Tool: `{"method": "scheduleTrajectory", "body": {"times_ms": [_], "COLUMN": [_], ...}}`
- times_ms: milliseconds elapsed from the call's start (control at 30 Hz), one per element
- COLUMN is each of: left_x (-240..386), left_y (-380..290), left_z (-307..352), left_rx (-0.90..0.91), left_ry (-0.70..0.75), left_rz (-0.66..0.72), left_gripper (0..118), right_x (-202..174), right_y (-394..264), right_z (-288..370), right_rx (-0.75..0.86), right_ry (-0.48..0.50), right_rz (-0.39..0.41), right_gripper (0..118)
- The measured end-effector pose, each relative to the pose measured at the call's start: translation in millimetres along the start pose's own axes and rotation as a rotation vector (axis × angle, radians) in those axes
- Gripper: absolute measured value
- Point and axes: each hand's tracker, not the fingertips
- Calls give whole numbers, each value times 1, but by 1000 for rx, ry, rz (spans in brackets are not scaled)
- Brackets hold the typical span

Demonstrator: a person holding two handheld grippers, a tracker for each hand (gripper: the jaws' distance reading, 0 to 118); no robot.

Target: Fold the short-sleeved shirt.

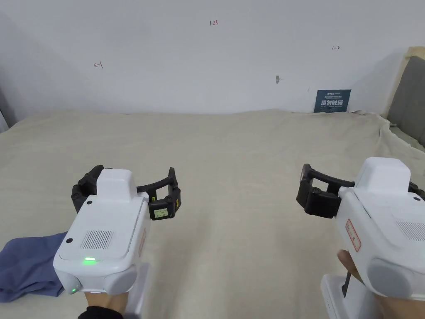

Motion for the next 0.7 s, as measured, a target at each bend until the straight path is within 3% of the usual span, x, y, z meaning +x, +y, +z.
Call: {"method": "scheduleTrajectory", "body": {"times_ms": [133,233,367,700], "left_x": [-2,-4,-5,-7], "left_y": [2,3,4,5], "left_z": [0,0,0,-2], "left_rx": [2,4,8,12], "left_ry": [-6,-6,-4,2], "left_rz": [12,8,6,5], "left_gripper": [118,118,118,118], "right_x": [3,7,17,4], "right_y": [6,12,16,12], "right_z": [-5,-10,-18,-20], "right_rx": [-110,-259,-377,-344], "right_ry": [-27,-130,-107,-145], "right_rz": [-77,-156,-216,-105], "right_gripper": [118,117,117,117]}}
